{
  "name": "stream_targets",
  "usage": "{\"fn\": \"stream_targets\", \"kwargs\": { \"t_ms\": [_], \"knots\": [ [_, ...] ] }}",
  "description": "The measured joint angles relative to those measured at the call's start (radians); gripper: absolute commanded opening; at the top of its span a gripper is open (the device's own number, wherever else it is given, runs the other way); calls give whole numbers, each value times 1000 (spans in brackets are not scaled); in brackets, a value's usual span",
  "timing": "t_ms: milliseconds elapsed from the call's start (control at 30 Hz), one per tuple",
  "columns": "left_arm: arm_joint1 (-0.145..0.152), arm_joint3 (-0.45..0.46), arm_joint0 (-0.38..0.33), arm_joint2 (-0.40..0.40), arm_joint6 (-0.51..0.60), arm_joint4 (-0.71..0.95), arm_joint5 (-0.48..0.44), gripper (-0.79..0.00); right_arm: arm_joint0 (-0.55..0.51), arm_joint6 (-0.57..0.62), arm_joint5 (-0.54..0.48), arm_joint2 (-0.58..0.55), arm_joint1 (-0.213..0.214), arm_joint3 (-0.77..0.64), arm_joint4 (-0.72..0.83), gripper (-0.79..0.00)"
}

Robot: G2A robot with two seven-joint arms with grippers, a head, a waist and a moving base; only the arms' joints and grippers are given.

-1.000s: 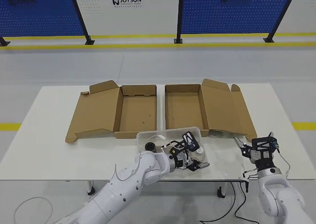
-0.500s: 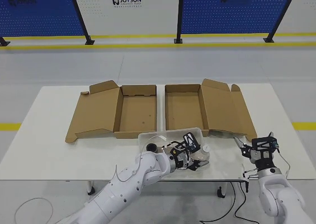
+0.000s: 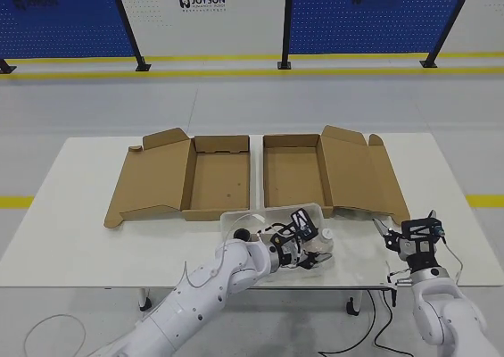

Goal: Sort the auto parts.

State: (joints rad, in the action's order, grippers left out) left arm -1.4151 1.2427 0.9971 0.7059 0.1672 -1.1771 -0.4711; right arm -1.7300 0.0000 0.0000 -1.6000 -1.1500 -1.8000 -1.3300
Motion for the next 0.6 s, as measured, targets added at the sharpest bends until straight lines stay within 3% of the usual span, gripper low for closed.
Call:
{"fn": "stream_targets", "kwargs": {
  "t_ms": [300,600],
  "knots": [
    [17,43,31,44,-35,-18,-41,-785,0,0,0,0,0,0,0,0],
    [61,156,127,162,-47,-34,-52,-785,0,0,0,0,0,0,0,0]
  ]
}}
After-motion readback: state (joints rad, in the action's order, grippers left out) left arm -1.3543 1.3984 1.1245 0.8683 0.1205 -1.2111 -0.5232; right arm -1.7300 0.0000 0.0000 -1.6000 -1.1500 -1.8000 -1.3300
